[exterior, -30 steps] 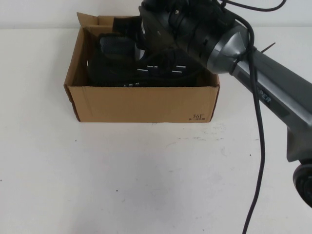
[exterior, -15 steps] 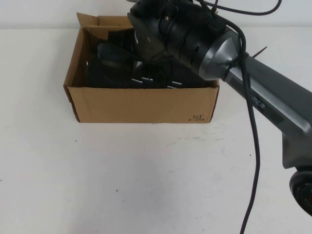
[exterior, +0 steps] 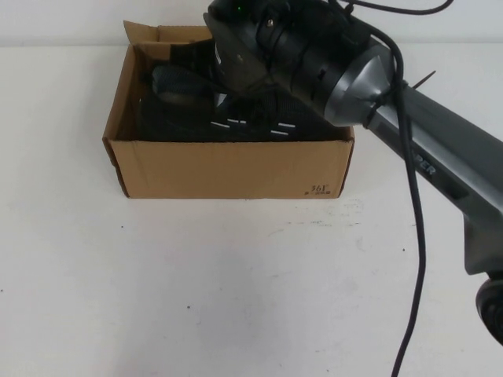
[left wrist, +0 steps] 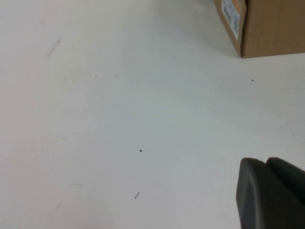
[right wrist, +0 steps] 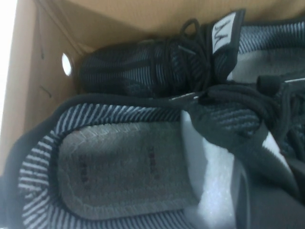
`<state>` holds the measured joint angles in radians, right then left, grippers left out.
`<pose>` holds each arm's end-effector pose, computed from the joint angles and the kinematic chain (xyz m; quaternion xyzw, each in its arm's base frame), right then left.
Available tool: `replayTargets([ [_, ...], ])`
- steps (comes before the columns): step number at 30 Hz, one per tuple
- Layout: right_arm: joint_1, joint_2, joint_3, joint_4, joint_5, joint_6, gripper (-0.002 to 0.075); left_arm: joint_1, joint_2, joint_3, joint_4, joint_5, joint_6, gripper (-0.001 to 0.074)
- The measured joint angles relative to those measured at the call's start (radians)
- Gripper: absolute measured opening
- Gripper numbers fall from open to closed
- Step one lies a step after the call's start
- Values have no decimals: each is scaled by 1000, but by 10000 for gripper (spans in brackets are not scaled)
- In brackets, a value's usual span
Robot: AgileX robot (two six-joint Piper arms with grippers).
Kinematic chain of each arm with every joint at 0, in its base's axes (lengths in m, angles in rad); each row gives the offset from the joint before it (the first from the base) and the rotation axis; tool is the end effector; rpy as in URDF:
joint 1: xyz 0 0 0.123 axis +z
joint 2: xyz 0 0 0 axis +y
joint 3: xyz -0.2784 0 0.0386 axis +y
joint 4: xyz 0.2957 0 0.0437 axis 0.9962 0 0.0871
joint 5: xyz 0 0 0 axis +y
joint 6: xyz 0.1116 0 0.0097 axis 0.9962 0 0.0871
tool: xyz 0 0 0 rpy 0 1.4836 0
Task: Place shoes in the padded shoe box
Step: Place the shoe in the shoe box
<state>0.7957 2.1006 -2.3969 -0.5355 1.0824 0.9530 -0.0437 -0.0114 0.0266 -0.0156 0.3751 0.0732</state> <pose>0.4032 0.3394 0.4126 0.0549 0.8726 0.1429 0.4639 0.1243 -0.0061 0.1641 0.0429 0.8046 0.0021 0.5923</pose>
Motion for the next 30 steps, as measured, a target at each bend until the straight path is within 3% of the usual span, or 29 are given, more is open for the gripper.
replayTargets([
  [30,-69,133,0,85,-60,-104,-1,0,0,0,0,0,0,-4],
])
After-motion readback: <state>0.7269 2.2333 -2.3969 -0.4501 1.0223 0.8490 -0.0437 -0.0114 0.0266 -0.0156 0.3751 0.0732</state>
